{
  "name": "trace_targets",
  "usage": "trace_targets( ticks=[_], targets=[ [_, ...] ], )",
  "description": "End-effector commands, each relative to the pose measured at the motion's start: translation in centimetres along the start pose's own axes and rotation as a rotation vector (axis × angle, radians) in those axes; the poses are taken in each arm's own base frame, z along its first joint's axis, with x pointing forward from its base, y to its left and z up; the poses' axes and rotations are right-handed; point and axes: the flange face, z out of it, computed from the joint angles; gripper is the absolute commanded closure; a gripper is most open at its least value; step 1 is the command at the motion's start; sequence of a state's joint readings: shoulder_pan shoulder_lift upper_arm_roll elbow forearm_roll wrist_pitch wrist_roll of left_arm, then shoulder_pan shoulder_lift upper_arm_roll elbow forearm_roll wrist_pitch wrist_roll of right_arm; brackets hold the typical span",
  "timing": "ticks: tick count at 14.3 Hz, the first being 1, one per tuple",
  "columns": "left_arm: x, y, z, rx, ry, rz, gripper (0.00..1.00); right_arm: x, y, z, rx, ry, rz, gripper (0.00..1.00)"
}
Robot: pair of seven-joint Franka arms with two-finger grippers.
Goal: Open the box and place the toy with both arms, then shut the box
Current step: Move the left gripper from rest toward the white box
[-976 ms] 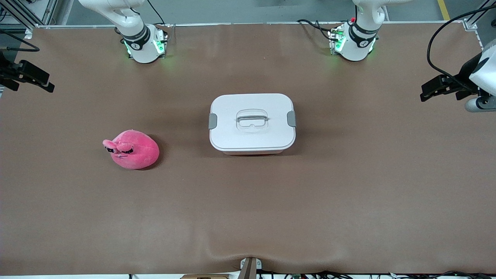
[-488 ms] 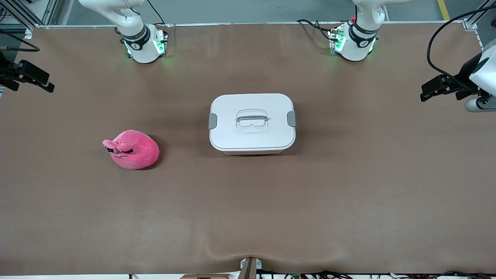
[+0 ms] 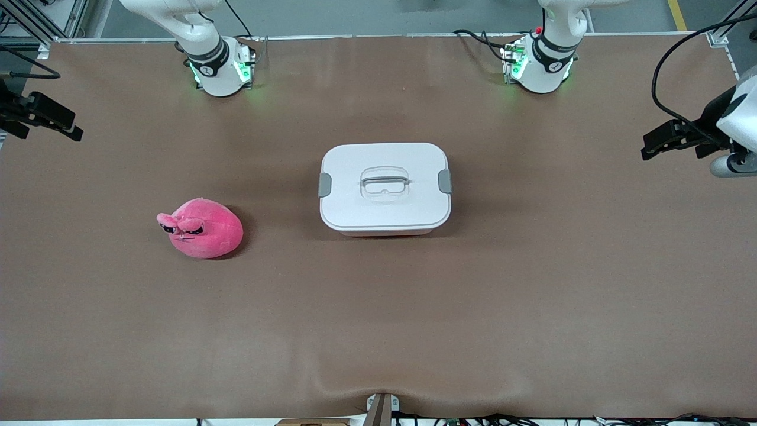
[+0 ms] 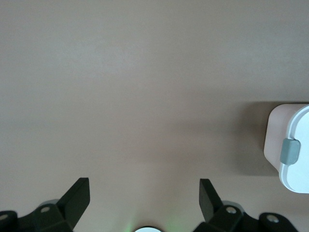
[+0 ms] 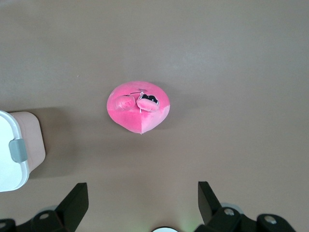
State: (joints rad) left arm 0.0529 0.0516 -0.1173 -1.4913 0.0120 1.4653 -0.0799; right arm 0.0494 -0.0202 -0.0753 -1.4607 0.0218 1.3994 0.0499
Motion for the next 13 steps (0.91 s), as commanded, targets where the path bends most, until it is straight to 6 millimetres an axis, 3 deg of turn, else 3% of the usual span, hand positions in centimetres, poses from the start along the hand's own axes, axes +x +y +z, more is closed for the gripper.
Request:
trace_targets(
  ticks=[1,7,13],
  targets=[
    [1.3,-0.4,0.4,-0.008,-0.006,0.005,0.00,-0.1,0.2,-0.4,0.007,-0.001,0.004,0.00],
    [4.4,-2.8,1.7,-0.019,0.060,-0.032,0.00,-0.1,0.2,-0.4,0.007,-0.001,0.005,0.00],
    [5.4,-2.7,3.3,-0.020,0.044,-0.055,0.00,-0.1,0.4,-0.5,0.008,0.001,0.008,0.00]
  ],
)
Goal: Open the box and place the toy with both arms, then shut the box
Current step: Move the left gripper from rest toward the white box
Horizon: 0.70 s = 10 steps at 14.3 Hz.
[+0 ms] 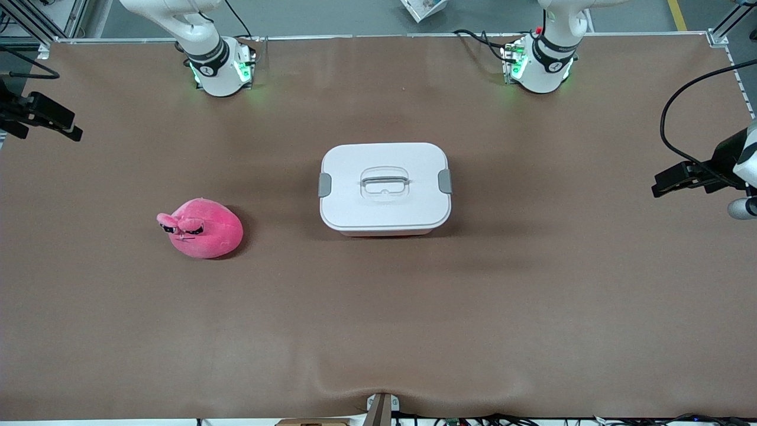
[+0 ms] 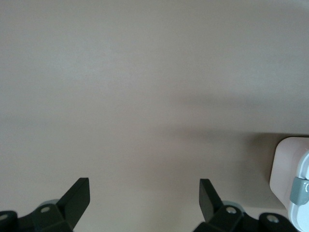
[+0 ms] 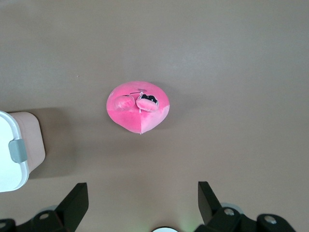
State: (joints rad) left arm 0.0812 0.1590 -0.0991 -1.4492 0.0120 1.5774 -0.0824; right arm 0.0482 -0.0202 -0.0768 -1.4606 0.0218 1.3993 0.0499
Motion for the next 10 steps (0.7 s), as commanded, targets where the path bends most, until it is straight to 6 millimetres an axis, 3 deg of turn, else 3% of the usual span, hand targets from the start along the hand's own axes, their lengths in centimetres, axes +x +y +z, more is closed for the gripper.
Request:
trace_targets(
  ticks=[1,4,10],
  targets=[
    [1.2,0.0,1.1,-0.005,-0.008,-0.008,0.00,-0.1,0.2,-0.4,0.007,-0.001,0.006,0.00],
    [2.2,0.3,2.4,-0.011,-0.002,-0.059,0.00,-0.1,0.3,-0.5,0.007,0.001,0.006,0.00],
    [2.1,1.5,2.6,-0.011,-0.008,-0.186,0.00,-0.1,0.3,-0.5,0.007,0.001,0.006,0.00]
  ],
)
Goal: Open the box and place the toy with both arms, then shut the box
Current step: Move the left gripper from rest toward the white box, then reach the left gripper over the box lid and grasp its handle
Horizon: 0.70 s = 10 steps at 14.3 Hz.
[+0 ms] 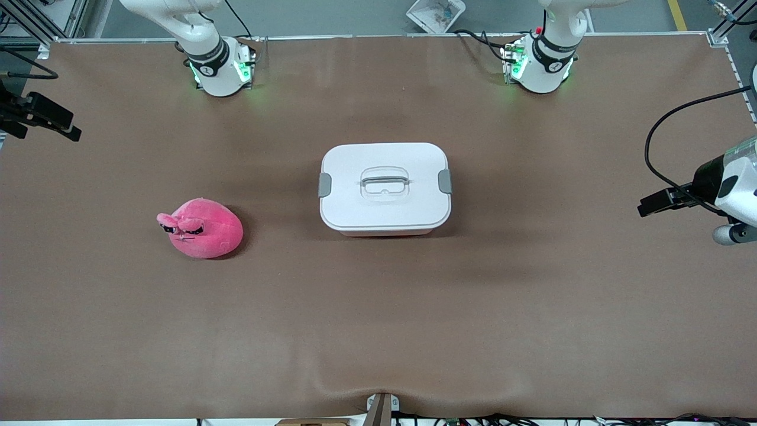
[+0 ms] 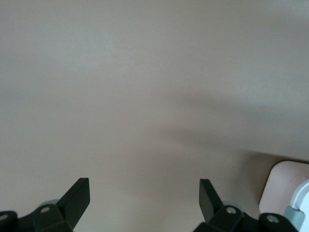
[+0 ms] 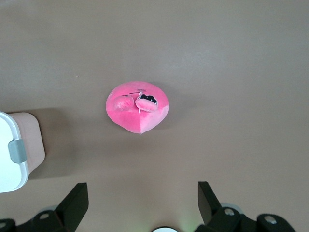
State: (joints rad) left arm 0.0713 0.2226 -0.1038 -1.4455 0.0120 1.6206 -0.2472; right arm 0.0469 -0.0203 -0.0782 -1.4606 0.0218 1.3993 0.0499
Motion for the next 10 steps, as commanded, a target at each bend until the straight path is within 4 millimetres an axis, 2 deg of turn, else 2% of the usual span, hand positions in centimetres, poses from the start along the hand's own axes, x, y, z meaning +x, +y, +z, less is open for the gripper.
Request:
trace_targets(
  ticks=[1,3,5,10],
  targets=[
    [-0.1,1.0,-0.6,-0.008,0.007,-0.057,0.00,-0.1,0.1,-0.5,0.006,0.003,0.005,0.00],
    [-0.3,2.0,-0.6,-0.011,0.008,-0.108,0.00,-0.2,0.5,-0.5,0.005,0.003,0.013,0.00],
    [-0.8,3.4,-0.5,-0.005,0.007,-0.158,0.00,-0.2,2.1,-0.6,0.011,0.003,0.041,0.00],
    [-1.5,5.6,-0.6,-0.019,0.001,-0.278,0.00,-0.3,3.2,-0.6,0.025,-0.001,0.069,0.00]
  ],
)
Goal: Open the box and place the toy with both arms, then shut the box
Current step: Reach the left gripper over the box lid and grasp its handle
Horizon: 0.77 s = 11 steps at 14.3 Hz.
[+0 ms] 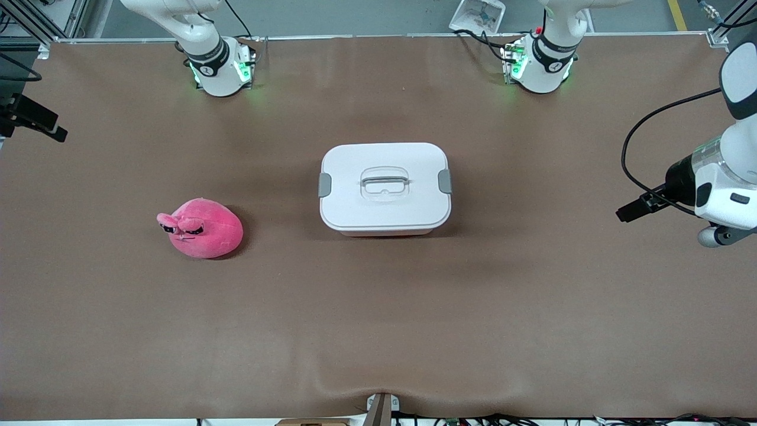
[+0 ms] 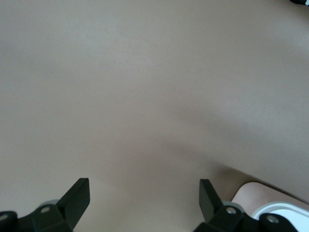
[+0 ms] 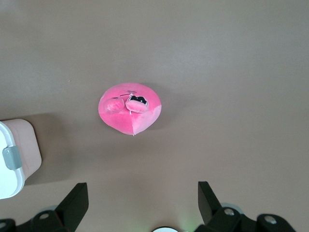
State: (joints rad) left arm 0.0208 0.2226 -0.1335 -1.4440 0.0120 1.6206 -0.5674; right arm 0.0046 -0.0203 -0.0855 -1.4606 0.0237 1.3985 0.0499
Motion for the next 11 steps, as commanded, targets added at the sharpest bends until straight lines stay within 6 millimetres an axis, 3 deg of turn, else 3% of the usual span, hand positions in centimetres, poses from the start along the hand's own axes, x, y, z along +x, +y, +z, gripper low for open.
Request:
trace_targets(
  ticks=[1,8,11],
  targets=[
    [-0.9,1.6,-0.5,-0.018,-0.003,-0.062,0.00,-0.3,0.9,-0.6,0.023,-0.003,0.023,0.00],
    [-4.7,6.8,-0.1,-0.012,-0.013,-0.214,0.00,-0.3,0.9,-0.7,0.024,-0.002,0.022,0.00],
    [-5.7,9.0,1.4,0.003,-0.033,-0.258,0.00,-0.5,1.4,-0.5,0.027,-0.018,0.029,0.00]
  ],
)
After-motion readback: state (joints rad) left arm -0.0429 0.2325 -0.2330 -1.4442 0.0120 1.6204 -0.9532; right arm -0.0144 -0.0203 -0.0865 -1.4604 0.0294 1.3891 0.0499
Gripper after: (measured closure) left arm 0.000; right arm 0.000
